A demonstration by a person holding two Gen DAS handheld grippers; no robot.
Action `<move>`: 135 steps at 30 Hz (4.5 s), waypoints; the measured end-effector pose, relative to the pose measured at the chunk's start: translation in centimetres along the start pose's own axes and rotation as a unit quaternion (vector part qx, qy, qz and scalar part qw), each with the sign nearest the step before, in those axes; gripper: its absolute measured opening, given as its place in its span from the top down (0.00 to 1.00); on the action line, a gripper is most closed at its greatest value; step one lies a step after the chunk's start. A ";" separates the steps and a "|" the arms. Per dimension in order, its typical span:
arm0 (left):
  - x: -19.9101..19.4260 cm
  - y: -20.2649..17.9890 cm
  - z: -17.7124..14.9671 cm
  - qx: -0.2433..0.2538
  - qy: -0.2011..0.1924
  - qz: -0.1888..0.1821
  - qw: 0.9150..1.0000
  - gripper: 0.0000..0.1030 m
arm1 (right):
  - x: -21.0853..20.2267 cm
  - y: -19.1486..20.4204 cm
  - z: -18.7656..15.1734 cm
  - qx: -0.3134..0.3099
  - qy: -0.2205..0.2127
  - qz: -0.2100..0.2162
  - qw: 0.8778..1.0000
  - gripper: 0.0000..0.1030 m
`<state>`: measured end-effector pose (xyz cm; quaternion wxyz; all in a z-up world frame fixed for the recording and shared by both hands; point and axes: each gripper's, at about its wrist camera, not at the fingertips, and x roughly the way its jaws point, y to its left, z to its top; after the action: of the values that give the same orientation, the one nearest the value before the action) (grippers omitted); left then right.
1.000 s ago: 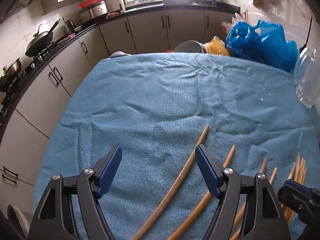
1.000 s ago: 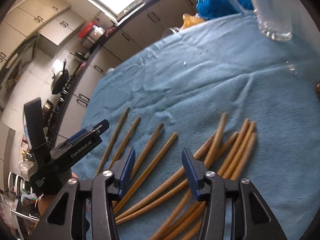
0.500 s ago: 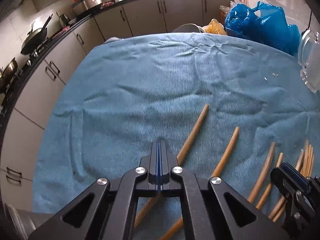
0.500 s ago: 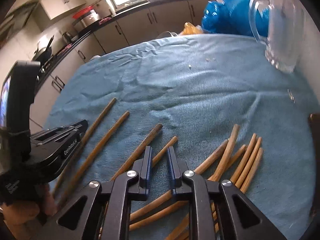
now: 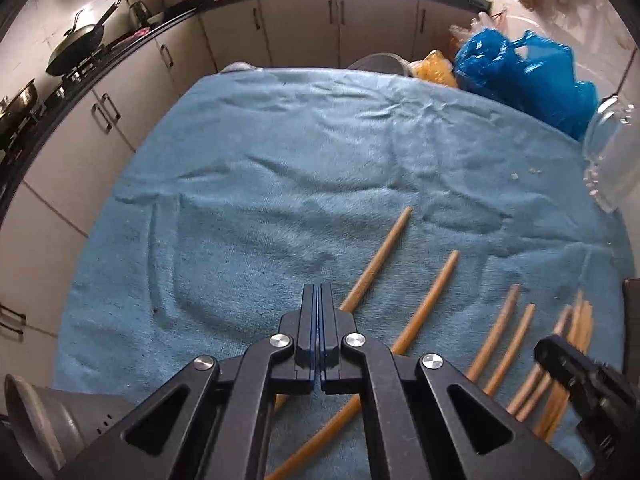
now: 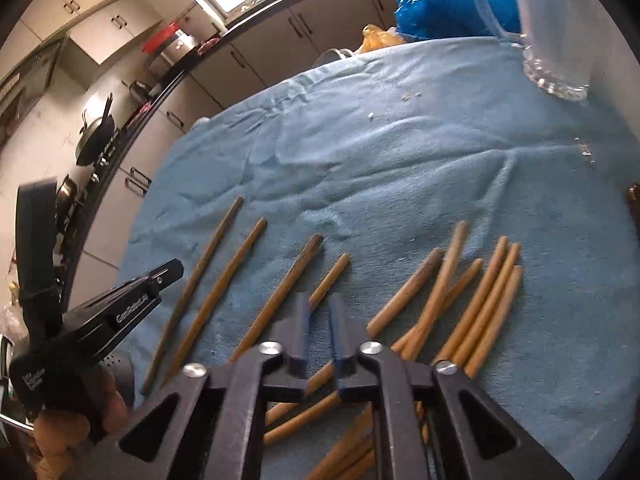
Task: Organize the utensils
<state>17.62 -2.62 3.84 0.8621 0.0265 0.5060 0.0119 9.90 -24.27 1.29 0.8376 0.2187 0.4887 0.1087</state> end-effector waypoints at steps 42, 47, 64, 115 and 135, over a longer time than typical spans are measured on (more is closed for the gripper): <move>-5.7 0.3 -1.0 -0.028 -0.062 -0.171 0.983 1.00 | -8.4 -1.4 -1.8 0.014 -0.085 -0.020 0.996 0.93; -7.4 1.1 -1.3 -0.033 -0.075 -0.200 0.976 1.00 | -10.6 -0.3 -3.3 0.004 -0.104 0.001 0.995 0.93; -0.1 -2.6 -1.2 0.080 -0.022 -0.085 0.993 0.60 | -7.1 -1.9 -3.8 0.024 -0.063 0.058 0.996 0.92; -25.4 8.3 -10.4 -0.003 -0.258 -0.212 0.943 0.94 | -21.5 8.6 -9.2 -0.087 -0.256 0.059 0.961 0.93; -25.3 24.8 -3.3 -0.115 -0.340 -0.161 0.919 0.94 | -16.3 26.7 -2.5 -0.134 -0.319 0.198 0.917 0.92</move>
<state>2.54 21.04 25.68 0.9695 -0.1521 0.1750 -0.0789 0.43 -6.52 25.40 0.9319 0.2200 0.1232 0.2606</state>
